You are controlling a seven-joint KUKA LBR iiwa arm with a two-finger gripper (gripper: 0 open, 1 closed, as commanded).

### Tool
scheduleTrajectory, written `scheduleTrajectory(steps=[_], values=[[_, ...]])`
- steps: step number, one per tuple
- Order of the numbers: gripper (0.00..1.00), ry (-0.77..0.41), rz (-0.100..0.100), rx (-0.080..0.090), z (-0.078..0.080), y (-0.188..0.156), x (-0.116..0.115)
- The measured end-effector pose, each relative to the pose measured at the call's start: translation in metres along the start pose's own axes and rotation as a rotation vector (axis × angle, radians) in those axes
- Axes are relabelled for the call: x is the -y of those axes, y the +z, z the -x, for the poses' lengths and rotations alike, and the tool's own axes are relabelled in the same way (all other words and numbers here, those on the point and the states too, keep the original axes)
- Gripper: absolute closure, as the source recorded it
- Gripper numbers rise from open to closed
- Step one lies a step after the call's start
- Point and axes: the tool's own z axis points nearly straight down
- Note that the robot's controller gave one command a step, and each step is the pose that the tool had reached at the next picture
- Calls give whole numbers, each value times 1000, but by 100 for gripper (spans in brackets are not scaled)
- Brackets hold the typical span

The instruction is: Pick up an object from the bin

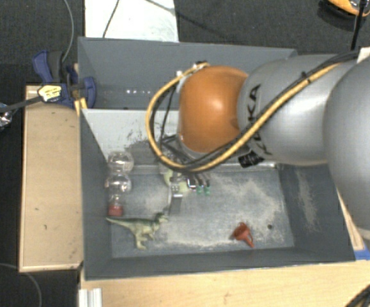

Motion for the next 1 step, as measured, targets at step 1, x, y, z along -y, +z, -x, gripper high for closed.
scheduleTrajectory(steps=[1], values=[[0, 4, 1, 7, 1, -5, 1]])
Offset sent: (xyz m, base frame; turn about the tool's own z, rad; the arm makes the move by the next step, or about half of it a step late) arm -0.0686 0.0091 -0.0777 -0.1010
